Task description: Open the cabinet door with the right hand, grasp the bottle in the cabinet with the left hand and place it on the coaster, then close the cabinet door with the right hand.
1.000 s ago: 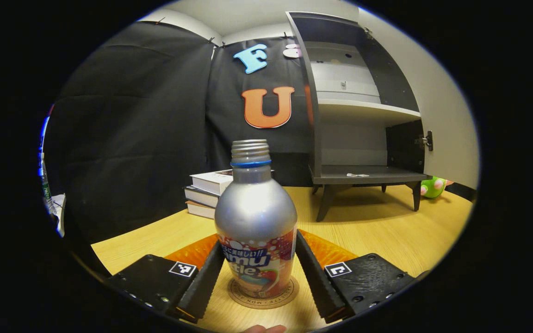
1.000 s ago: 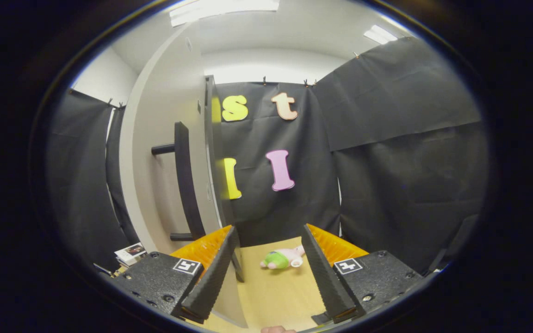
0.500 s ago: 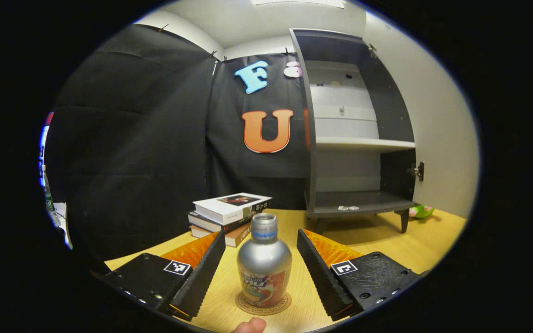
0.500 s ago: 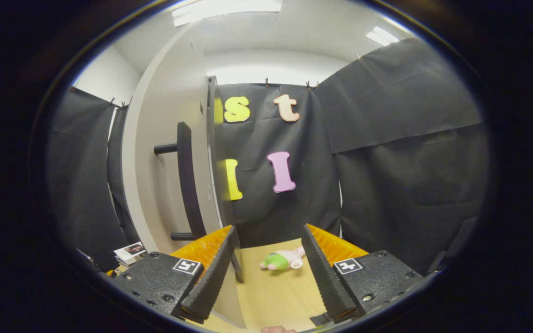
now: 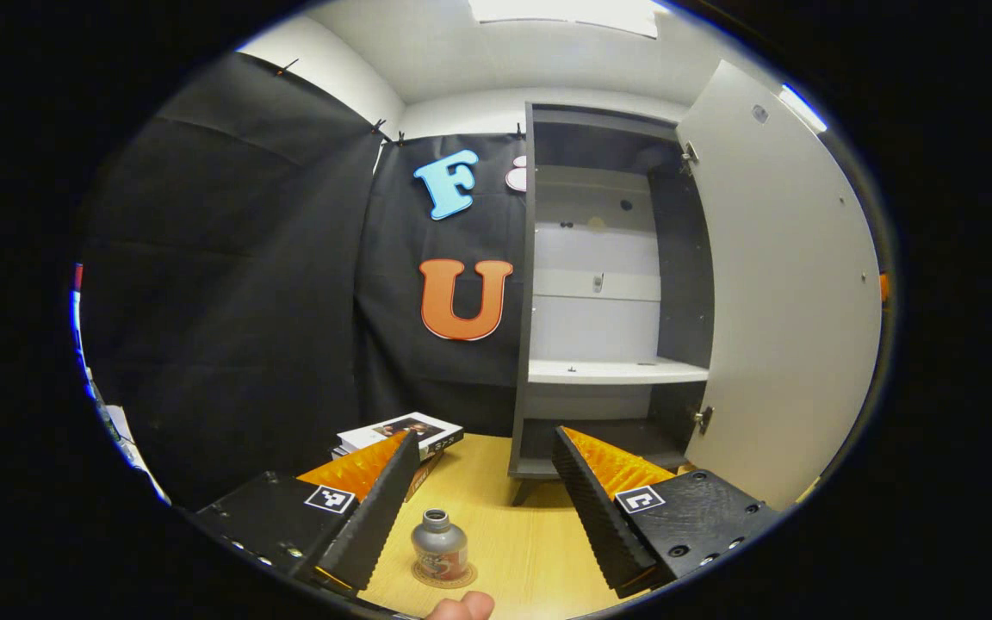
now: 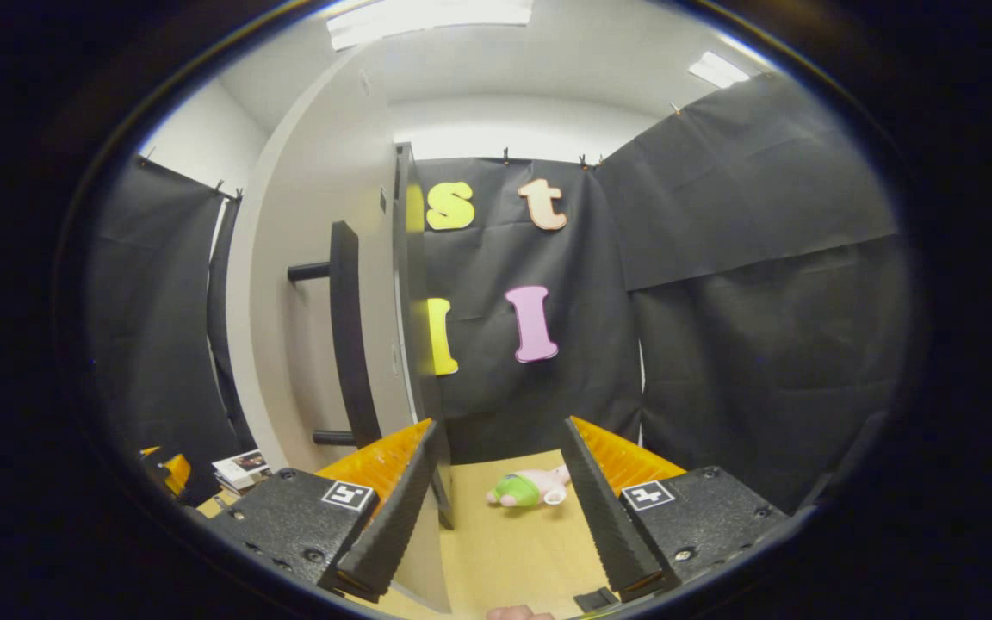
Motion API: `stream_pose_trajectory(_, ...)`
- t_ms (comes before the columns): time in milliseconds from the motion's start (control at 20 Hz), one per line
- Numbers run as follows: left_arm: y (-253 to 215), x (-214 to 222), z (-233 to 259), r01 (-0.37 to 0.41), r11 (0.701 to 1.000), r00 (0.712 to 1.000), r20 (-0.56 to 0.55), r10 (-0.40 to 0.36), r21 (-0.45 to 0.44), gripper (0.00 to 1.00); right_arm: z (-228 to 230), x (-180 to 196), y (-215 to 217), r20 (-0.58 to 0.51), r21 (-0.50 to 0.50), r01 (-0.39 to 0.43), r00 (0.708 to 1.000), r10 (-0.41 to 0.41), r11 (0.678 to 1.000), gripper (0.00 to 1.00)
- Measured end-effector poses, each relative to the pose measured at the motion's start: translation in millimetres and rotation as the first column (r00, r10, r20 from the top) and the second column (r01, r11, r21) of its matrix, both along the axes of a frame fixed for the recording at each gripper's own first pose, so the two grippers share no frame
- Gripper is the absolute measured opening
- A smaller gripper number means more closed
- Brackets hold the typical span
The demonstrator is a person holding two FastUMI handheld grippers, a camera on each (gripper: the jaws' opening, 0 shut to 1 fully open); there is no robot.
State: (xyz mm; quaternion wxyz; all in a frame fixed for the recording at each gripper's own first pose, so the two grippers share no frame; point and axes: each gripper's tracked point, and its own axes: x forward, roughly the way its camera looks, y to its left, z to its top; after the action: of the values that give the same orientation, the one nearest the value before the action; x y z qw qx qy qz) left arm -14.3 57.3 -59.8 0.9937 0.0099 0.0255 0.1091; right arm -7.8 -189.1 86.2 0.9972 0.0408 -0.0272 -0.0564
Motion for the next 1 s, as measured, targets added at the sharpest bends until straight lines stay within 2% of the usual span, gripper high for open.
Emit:
stream_pose_trajectory(150,-3.9,0.7,39.2,0.006,0.999,1.0,0.021,-0.007,0.038,0.94,-2.9,-1.8,4.4,-0.015,0.014,-0.018,1.0,0.019,1.0,0.9)
stream_pose_trajectory(400,-14.4,-4.3,68.2,0.029,0.999,0.997,0.07,-0.03,0.015,0.94,-5.8,-1.5,5.3,-0.016,0.002,-0.026,1.0,0.026,1.0,0.89)
stream_pose_trajectory(500,-25.1,-2.3,63.3,0.064,0.998,0.996,0.063,-0.064,0.005,0.94,-5.0,-1.2,6.9,-0.012,-0.001,-0.032,0.999,0.032,0.999,0.88)
stream_pose_trajectory(650,-30.6,-3.6,50.9,0.076,0.997,0.997,0.031,-0.075,-0.01,0.94,-5.4,-1.5,12.4,-0.014,0.009,-0.052,0.999,0.053,0.999,0.88)
stream_pose_trajectory(1000,-32.3,-8.6,38.4,0.098,0.995,0.995,0.005,-0.098,0.018,0.94,-5.8,-4.6,38.4,-0.01,0.041,-0.14,0.99,0.141,0.989,0.88)
